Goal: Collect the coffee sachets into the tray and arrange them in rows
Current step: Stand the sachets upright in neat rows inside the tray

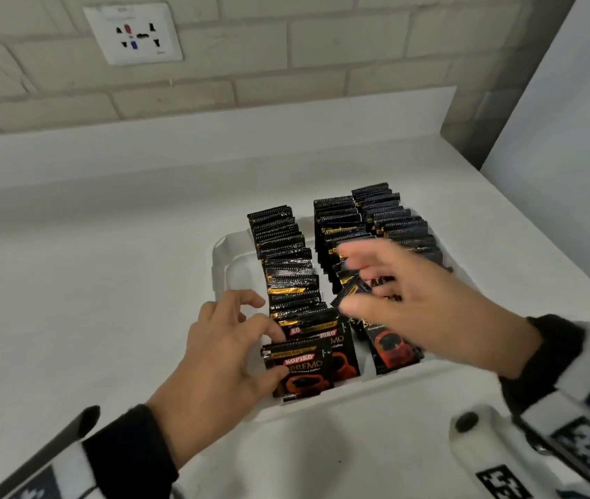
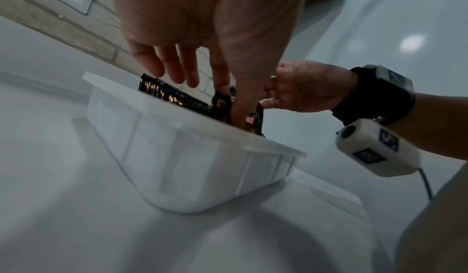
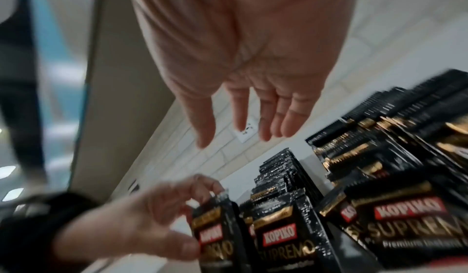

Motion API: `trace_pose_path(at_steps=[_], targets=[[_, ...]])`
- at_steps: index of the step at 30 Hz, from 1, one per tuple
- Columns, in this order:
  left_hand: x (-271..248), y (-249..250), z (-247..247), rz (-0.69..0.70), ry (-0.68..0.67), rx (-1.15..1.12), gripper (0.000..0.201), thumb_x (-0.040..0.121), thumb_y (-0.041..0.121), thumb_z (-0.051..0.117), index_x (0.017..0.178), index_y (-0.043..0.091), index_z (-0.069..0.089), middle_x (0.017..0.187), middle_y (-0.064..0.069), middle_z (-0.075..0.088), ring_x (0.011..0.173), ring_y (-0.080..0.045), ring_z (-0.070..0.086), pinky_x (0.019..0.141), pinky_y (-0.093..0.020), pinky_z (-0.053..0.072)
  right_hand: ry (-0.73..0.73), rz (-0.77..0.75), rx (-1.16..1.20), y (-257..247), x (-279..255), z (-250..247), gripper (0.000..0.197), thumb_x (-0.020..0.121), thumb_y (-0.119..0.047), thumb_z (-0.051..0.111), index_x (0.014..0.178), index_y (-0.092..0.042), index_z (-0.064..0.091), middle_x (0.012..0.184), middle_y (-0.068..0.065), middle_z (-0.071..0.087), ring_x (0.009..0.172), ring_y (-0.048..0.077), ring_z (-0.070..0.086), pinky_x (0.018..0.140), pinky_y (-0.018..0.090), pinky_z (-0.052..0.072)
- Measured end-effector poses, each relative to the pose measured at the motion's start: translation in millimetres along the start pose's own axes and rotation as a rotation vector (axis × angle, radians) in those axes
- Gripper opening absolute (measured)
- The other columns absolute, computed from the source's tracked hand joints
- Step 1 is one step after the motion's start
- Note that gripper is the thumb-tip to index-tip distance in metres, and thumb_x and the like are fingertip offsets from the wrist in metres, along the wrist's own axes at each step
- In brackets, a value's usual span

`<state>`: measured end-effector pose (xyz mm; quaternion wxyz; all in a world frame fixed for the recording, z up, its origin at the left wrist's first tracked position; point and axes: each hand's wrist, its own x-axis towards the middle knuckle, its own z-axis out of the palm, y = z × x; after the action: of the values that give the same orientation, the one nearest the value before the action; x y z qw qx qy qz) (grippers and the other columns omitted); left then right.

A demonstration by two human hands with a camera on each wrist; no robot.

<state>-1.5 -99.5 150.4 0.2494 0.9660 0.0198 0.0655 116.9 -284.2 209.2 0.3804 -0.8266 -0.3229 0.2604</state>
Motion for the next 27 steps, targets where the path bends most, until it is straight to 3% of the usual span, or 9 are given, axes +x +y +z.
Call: trace_pose_path(at_steps=[3,6,9,11,13,18,22,25,27], targets=[[-1,-1,0,0.025,0.005,-0.012,0.031,0.062,0.052,0.058,0.088,0.037,0.049,0.097,0.021,0.042,0.076,-0.009,0.045,0.068,-0.019,0.040,-0.135,-0.167,-0.366,-8,5,19,0.048,0.082,-0.041,0.062,0.127,-0.034,0.045,0.109,-0.018,0.043,0.106,-0.003,0.038,0.090,0.015,0.032],[-1,-3,1,-0.020,-0.017,-0.087,0.029,0.062,0.056,0.055,0.087,0.042,0.051,0.085,0.021,0.052,0.080,0.001,0.045,0.066,-0.012,0.041,-0.159,-0.238,-0.535,-8,14,40,0.037,0.084,-0.036,0.063,0.117,-0.026,0.050,0.097,-0.014,0.040,0.102,0.008,0.046,0.083,0.025,0.037],[3,0,-4,-0.072,-0.088,-0.151,0.034,0.067,0.036,0.075,0.078,0.060,0.054,0.091,0.038,0.054,0.082,0.013,0.049,0.065,0.000,0.035,-0.160,-0.267,-0.598,-6,21,49,0.019,0.088,-0.028,0.058,0.104,-0.019,0.053,0.100,-0.003,0.053,0.096,0.022,0.052,0.077,0.034,0.043],[3,-4,-3,-0.092,-0.126,-0.169,0.046,0.074,0.019,0.077,0.069,0.060,0.059,0.089,0.044,0.051,0.083,0.010,0.051,0.064,-0.005,0.037,-0.158,-0.255,-0.575,-4,24,47,0.013,0.090,-0.025,0.056,0.100,-0.017,0.057,0.099,0.002,0.059,0.093,0.024,0.055,0.078,0.038,0.046],[4,-6,-4,-0.129,-0.158,-0.186,0.048,0.077,0.012,0.073,0.066,0.058,0.061,0.079,0.039,0.056,0.080,0.007,0.054,0.062,-0.008,0.039,-0.147,-0.240,-0.528,-3,24,42,0.013,0.090,-0.025,0.056,0.099,-0.017,0.062,0.095,0.002,0.065,0.089,0.022,0.057,0.079,0.039,0.048],[9,-6,-1,-0.193,-0.131,-0.255,0.028,0.079,0.012,0.071,0.065,0.037,0.068,0.061,0.031,0.058,0.065,0.007,0.056,0.056,-0.007,0.038,-0.072,-0.250,-0.426,2,23,31,0.014,0.089,-0.026,0.058,0.098,-0.019,0.067,0.090,0.000,0.069,0.084,0.019,0.060,0.080,0.038,0.049],[9,-3,0,-0.264,-0.120,-0.285,0.011,0.078,0.015,0.072,0.071,0.023,0.069,0.057,0.028,0.058,0.052,0.005,0.052,0.049,-0.008,0.035,-0.085,-0.255,-0.449,8,19,24,0.019,0.091,-0.028,0.055,0.103,-0.018,0.064,0.102,-0.006,0.060,0.091,0.011,0.051,0.088,0.039,0.044],[8,-1,-4,-0.295,-0.088,-0.332,0.021,0.075,0.017,0.075,0.059,0.027,0.067,0.056,0.014,0.062,0.045,-0.003,0.047,0.045,-0.009,0.033,-0.100,-0.268,-0.431,11,15,24,0.021,0.091,-0.030,0.054,0.107,-0.019,0.062,0.107,-0.008,0.058,0.097,0.010,0.051,0.090,0.037,0.044],[10,7,-10,-0.285,-0.066,-0.346,0.018,0.073,0.018,0.076,0.069,0.033,0.066,0.056,0.011,0.062,0.046,-0.003,0.048,0.046,-0.009,0.033,-0.076,-0.279,-0.401,9,13,24,0.016,0.090,-0.030,0.056,0.102,-0.020,0.062,0.094,-0.012,0.057,0.086,0.007,0.050,0.084,0.035,0.046]])
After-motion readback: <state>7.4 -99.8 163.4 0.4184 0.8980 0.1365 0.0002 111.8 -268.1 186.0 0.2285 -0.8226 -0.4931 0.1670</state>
